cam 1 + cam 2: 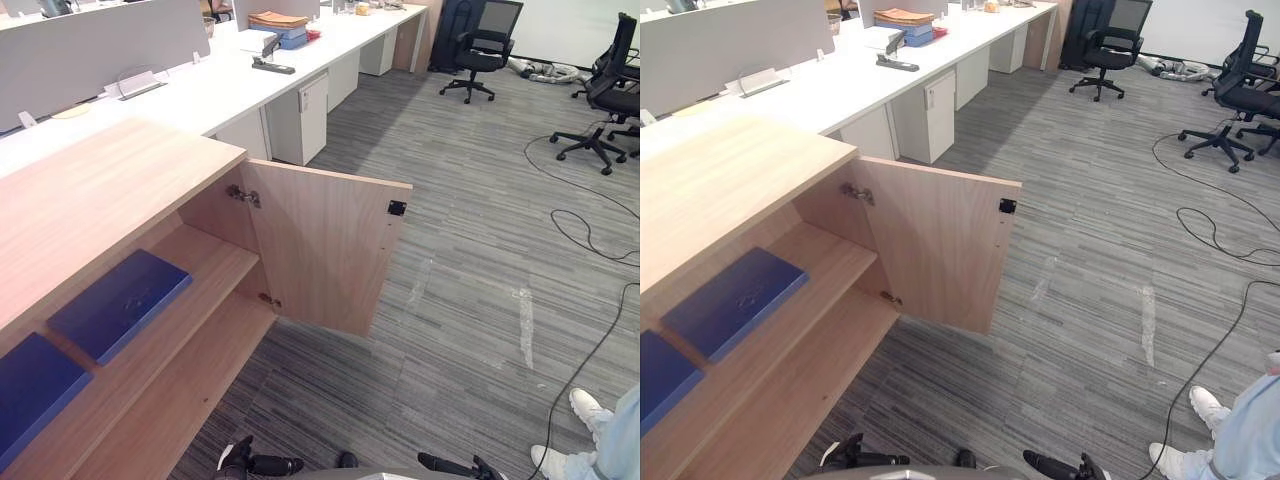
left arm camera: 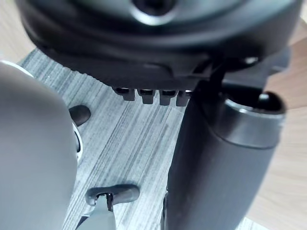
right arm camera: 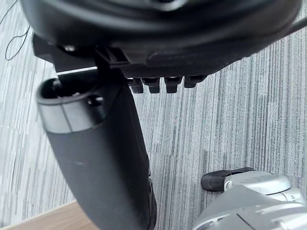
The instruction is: Walk over to the cabinet, pick up the folder, carry it to the office cabinet, place the folder inside the office cabinet, then close the office cabinet door
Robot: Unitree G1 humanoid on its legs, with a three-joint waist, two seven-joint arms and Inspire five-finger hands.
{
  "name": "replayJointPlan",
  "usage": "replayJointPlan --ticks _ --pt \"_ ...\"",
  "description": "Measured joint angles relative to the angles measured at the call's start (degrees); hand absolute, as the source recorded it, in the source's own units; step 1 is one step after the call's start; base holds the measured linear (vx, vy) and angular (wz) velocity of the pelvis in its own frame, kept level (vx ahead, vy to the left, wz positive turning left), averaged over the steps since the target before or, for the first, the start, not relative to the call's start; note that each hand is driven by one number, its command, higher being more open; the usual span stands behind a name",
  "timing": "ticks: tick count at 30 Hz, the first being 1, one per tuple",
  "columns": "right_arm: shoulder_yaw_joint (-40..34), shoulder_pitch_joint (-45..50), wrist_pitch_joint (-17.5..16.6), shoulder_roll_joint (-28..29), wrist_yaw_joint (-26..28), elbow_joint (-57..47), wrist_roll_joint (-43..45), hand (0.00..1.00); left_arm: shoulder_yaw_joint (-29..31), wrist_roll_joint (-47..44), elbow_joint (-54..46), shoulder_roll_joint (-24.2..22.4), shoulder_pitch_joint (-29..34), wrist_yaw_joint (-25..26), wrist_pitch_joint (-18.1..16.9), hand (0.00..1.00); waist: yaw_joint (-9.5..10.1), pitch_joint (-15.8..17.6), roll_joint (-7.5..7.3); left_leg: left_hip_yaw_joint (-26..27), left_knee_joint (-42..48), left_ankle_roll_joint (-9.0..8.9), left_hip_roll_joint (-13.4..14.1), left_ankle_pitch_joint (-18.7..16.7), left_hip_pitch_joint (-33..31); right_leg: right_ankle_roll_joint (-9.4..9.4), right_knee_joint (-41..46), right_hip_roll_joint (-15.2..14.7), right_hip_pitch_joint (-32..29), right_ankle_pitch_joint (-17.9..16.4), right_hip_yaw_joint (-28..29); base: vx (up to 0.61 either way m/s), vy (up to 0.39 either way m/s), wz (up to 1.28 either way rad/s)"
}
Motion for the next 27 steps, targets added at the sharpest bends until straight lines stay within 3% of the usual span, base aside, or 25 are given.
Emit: replayJointPlan --ticks 7,9,11,12,14,16,17,22,27 --pt "-0.51 -0.88 -0.02 0.99 -0.98 -5.68 -0.63 1.00 -0.30 0.00 -0.14 0.30 0.28 -0.14 0.04 1.00 0.16 -0.01 0.05 2.20 4.39 -1.30 0.15 -0.11 0.50 -1.43 2.17 -0.84 1.22 -1.33 0.76 0.08 0.051 0.00" --pt "-0.56 -1.20 -0.21 1.57 -1.74 -8.62 -1.46 1.00 -0.21 -0.11 -0.20 0.59 0.49 -0.09 0.07 1.00 0.29 0.12 -0.21 2.26 9.89 -0.15 0.76 -1.45 -0.86 -1.34 2.56 -1.55 1.86 -1.75 1.25 0.03 0.026 -0.11" --pt "-0.57 -1.55 -0.65 1.75 -2.98 -11.66 -2.49 1.00 -0.20 -0.12 -0.97 0.54 0.47 0.33 0.07 1.00 0.92 0.22 0.02 1.46 16.99 2.50 2.02 -3.38 -3.31 -1.37 3.22 -1.77 2.00 -2.08 2.21 0.00 -0.004 -0.18" --pt "-1.16 -2.62 -0.94 1.57 -4.16 -13.52 -2.54 1.00 -0.18 -0.14 -1.53 0.23 0.53 0.60 0.02 1.00 1.24 0.67 0.26 -2.98 21.26 3.81 1.88 -5.61 -5.58 -1.44 3.44 -2.06 2.30 -2.17 2.73 -0.02 0.015 -0.14" --pt "-1.28 -4.25 -1.33 0.62 -5.94 -14.59 -2.83 1.00 -0.10 -0.34 -1.91 -0.53 0.52 0.91 -0.03 1.00 1.47 1.15 1.01 -10.82 21.71 2.30 -1.09 -8.61 -7.29 -1.64 3.49 -2.39 2.50 -2.38 3.59 -0.06 0.095 -0.17" --pt "-2.26 -6.84 -1.76 -0.89 -7.01 -15.41 -2.83 1.00 -0.24 -0.35 -2.33 -1.05 0.78 1.07 -0.15 1.00 1.75 1.70 1.58 -20.63 17.15 1.39 -6.87 -10.23 -9.03 -0.85 3.51 -3.05 2.77 -2.17 4.60 -0.07 0.157 -0.30" --pt "-2.59 -8.17 -2.17 -2.01 -7.35 -15.72 -2.89 1.00 -0.01 -1.25 -2.72 -1.15 0.99 1.11 -0.63 1.00 2.55 1.91 2.34 -23.93 13.72 3.41 -8.67 -6.96 -8.86 -0.22 3.87 -2.45 2.68 -2.02 5.77 -0.03 0.162 -0.51" --pt "-3.30 -11.09 -2.70 -5.66 -9.62 -17.41 -4.36 1.00 1.78 -1.37 -2.33 -0.28 1.12 2.07 -1.67 1.00 3.02 1.96 1.77 -23.20 7.07 5.63 -11.41 -3.43 -6.85 1.29 2.14 -4.64 2.55 -0.48 6.63 0.03 0.134 -0.06" --pt "-1.67 -16.17 -2.81 -7.68 -9.99 -17.40 -4.00 1.00 5.44 -1.16 -2.02 1.52 2.80 2.55 -1.51 1.00 3.15 1.76 2.09 -23.12 3.61 5.80 -12.02 -2.35 -5.33 1.24 0.61 -4.68 2.88 -0.33 6.73 0.08 0.047 0.00"
